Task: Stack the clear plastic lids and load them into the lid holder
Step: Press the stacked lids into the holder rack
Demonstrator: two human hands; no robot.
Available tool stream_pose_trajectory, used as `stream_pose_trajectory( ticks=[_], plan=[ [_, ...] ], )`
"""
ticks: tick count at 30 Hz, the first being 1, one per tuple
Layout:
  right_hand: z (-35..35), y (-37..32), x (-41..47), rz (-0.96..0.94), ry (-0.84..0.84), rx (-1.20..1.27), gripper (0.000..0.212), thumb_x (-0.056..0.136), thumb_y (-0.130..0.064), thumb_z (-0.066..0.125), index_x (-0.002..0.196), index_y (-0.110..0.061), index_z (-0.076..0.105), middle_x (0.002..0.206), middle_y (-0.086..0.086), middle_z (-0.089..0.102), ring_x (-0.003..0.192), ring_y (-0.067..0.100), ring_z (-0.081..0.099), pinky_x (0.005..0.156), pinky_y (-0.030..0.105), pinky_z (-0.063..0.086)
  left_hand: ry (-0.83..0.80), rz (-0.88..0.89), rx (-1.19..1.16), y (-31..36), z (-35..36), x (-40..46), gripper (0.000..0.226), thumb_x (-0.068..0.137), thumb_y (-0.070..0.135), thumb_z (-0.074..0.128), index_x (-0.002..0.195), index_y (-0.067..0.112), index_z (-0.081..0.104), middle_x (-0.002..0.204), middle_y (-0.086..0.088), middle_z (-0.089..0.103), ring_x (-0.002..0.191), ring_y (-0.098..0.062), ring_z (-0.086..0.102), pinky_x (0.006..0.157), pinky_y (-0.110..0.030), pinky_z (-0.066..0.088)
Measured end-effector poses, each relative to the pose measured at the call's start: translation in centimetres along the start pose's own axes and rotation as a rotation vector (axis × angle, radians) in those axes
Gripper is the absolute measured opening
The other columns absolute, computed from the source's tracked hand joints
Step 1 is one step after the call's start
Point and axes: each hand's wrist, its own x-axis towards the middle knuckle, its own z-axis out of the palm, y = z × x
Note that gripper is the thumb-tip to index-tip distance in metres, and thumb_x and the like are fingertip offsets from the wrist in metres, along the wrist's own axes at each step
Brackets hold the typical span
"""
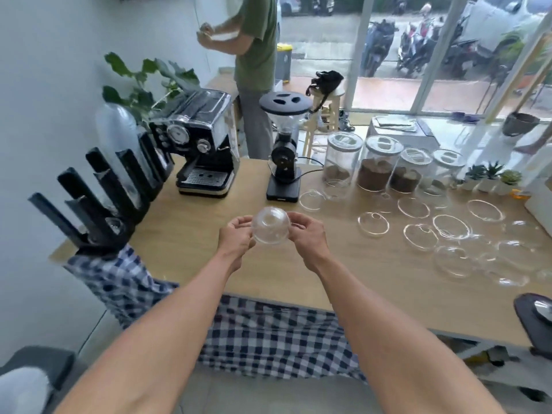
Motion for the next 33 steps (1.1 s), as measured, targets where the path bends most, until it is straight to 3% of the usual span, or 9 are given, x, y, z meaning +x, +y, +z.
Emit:
stream_pose_trajectory(
  ticks=[6, 10, 12, 14, 20, 24, 26, 30, 33],
  plan=[
    [14.6, -1.6, 1.5, 0.016, -0.129, -0.042, 0.029, 0.09, -0.004, 0.074, 0.118, -0.013, 0.077, 0.11, 0.008, 0.079, 0.109, 0.025, 0.073, 0.098, 0.041, 0.06, 0.154, 0.077, 0.027, 4.8, -13.3, 2.0, 0.023, 0.09, -0.004, 0.065, 0.108, 0.01, 0.067, 0.105, -0.012, 0.072, 0.087, -0.021, 0.064, 0.068, -0.031, 0.052],
    [23.8, -3.6, 1.5, -0.041, -0.204, -0.044, 0.023, 0.089, -0.004, 0.074, 0.108, -0.016, 0.078, 0.105, 0.006, 0.077, 0.099, 0.021, 0.07, 0.097, 0.046, 0.058, 0.248, 0.142, 0.102, 8.2, -22.3, 3.4, 0.025, 0.089, -0.004, 0.066, 0.108, 0.01, 0.072, 0.1, -0.016, 0.075, 0.08, -0.025, 0.067, 0.075, -0.041, 0.056],
    [28.1, -4.6, 1.3, -0.076, -0.227, -0.053, 0.023, 0.088, -0.001, 0.073, 0.106, -0.013, 0.08, 0.099, 0.005, 0.078, 0.092, 0.018, 0.069, 0.094, 0.046, 0.059, 0.293, 0.179, 0.15, 9.8, -26.5, 4.0, 0.025, 0.09, -0.003, 0.065, 0.094, 0.017, 0.079, 0.095, -0.018, 0.077, 0.077, -0.027, 0.068, 0.072, -0.041, 0.057],
    [31.8, -5.8, 1.2, -0.112, -0.257, -0.061, 0.023, 0.087, -0.001, 0.071, 0.104, -0.013, 0.081, 0.095, 0.001, 0.079, 0.091, 0.015, 0.07, 0.094, 0.045, 0.06, 0.315, 0.223, 0.168, 11.7, -29.8, 4.2, 0.027, 0.093, -0.001, 0.063, 0.087, 0.021, 0.077, 0.09, -0.012, 0.077, 0.081, -0.026, 0.069, 0.073, -0.037, 0.059],
    [40.5, -9.3, 1.9, -0.145, -0.307, -0.082, 0.024, 0.096, -0.013, 0.071, 0.119, -0.016, 0.078, 0.104, -0.003, 0.08, 0.102, 0.013, 0.075, 0.098, 0.037, 0.061, 0.333, 0.302, 0.204, 17.0, -38.1, 6.1, 0.018, 0.096, -0.001, 0.061, 0.103, 0.011, 0.072, 0.102, -0.009, 0.073, 0.085, -0.017, 0.068, 0.064, -0.021, 0.055],
    [44.0, -10.6, 2.0, -0.165, -0.289, -0.15, 0.029, 0.099, -0.009, 0.066, 0.082, -0.031, 0.074, 0.096, 0.004, 0.077, 0.101, 0.032, 0.074, 0.093, 0.048, 0.062, 0.345, 0.314, 0.291, 18.9, -41.9, 7.9, 0.021, 0.093, -0.001, 0.066, 0.113, 0.005, 0.072, 0.105, -0.009, 0.072, 0.092, -0.019, 0.066, 0.065, -0.016, 0.048],
    [45.3, -10.5, 2.5, -0.134, -0.273, -0.181, 0.03, 0.099, -0.008, 0.065, 0.079, -0.029, 0.071, 0.099, 0.012, 0.077, 0.087, 0.031, 0.068, 0.093, 0.057, 0.059, 0.328, 0.319, 0.337, 19.6, -42.9, 8.8, 0.025, 0.093, 0.0, 0.068, 0.117, 0.002, 0.071, 0.106, -0.009, 0.071, 0.095, -0.019, 0.066, 0.062, -0.013, 0.046],
    [47.0, -9.7, 3.6, -0.039, -0.228, -0.214, 0.024, 0.096, -0.005, 0.069, 0.081, -0.023, 0.072, 0.103, 0.018, 0.078, 0.081, 0.02, 0.061, 0.077, 0.04, 0.061, 0.28, 0.297, 0.416, 20.5, -44.4, 11.4, 0.021, 0.091, -0.004, 0.066, 0.11, -0.002, 0.073, 0.093, -0.01, 0.069, 0.088, -0.019, 0.064, 0.05, -0.006, 0.043],
    [47.9, -8.6, 4.9, 0.11, -0.164, -0.193, 0.018, 0.09, -0.002, 0.071, 0.08, -0.016, 0.074, 0.096, 0.02, 0.077, 0.074, 0.018, 0.063, 0.063, 0.029, 0.052, 0.194, 0.187, 0.454, 20.9, -45.3, 13.1, 0.013, 0.09, -0.002, 0.067, 0.1, 0.004, 0.074, 0.086, -0.008, 0.071, 0.084, -0.02, 0.069, 0.051, -0.015, 0.043]
  ],
)
